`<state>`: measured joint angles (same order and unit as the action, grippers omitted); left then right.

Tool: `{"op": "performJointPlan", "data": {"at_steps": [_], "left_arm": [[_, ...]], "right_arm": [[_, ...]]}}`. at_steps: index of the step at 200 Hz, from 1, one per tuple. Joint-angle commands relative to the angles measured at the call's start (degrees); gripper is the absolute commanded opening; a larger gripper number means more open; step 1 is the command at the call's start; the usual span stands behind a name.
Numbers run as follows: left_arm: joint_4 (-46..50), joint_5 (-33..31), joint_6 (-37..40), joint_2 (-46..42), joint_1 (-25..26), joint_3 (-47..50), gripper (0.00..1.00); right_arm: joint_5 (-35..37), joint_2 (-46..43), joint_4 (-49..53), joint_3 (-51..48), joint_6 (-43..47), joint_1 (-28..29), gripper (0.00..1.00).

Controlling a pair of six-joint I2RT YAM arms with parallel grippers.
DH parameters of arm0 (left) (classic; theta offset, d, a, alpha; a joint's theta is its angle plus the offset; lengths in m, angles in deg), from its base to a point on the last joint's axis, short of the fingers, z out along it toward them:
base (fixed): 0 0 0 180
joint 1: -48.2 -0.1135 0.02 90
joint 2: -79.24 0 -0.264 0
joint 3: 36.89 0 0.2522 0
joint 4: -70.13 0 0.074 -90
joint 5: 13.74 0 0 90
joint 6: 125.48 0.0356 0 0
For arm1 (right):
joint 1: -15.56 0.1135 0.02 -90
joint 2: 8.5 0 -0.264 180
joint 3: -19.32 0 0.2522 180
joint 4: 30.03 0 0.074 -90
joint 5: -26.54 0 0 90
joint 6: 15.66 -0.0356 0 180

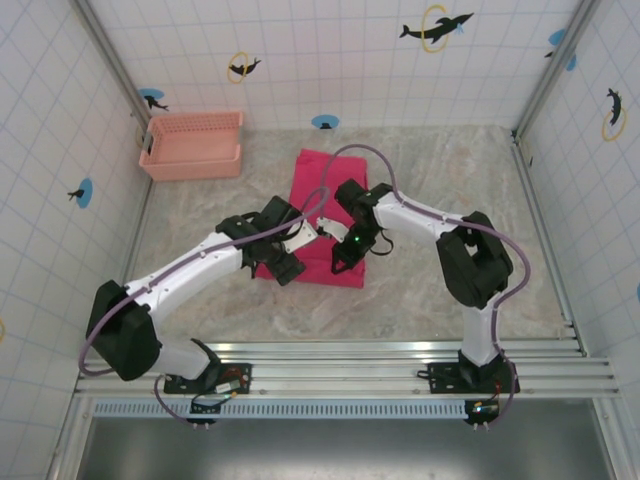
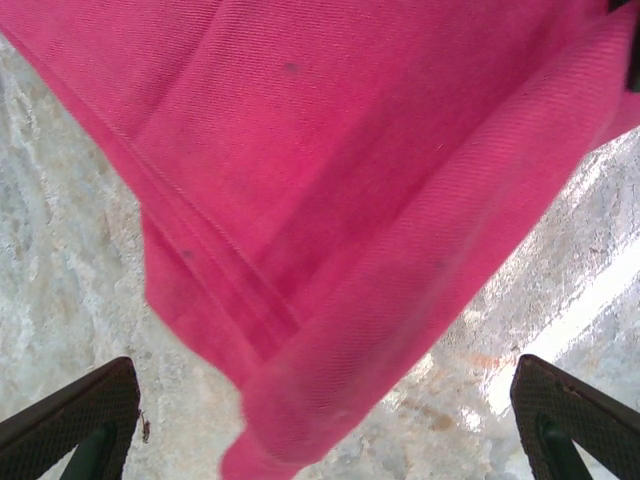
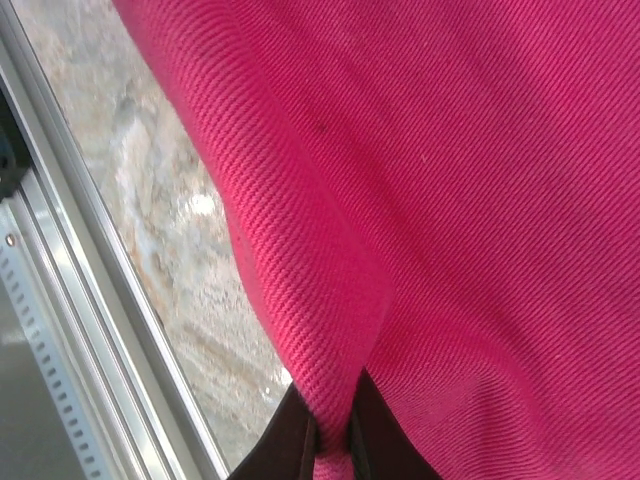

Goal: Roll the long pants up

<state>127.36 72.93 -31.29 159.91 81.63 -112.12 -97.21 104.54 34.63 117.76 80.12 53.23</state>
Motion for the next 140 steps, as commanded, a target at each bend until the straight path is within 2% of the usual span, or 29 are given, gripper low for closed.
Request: {"op": "performJointPlan", "data": {"at_steps": [1, 64, 105, 109, 122, 140], "left_arm": [[-3.3, 1.0, -2.5, 3.3, 0.3, 0.1, 0.97], [-4.8, -6.5, -5.6, 18.2, -0.5, -6.5, 0.97], [-8.5, -3.2, -7.8, 21.3, -4.1, -6.2, 0.97], [-8.5, -3.1, -7.9, 21.7, -4.3, -6.1, 0.97], [-8.5, -2.8, -7.9, 22.9, -4.3, -6.0, 0.97], [-9.0, -2.9, -8.4, 23.9, -6.6, -5.4, 0.97]], "right_arm": [[-2.4, 4.0, -0.8, 3.6, -0.1, -1.3, 0.11], [-3.9, 9.0, -0.5, 6.5, 0.7, -2.5, 0.10], [-4.2, 9.4, -0.7, 6.7, 0.6, -3.4, 0.11], [-4.2, 9.3, -0.8, 6.7, 0.6, -3.4, 0.12], [-2.5, 8.6, -1.1, 6.6, -0.1, -3.6, 0.30], [0.4, 6.4, -2.3, 5.7, -0.8, -4.1, 0.44]]}}
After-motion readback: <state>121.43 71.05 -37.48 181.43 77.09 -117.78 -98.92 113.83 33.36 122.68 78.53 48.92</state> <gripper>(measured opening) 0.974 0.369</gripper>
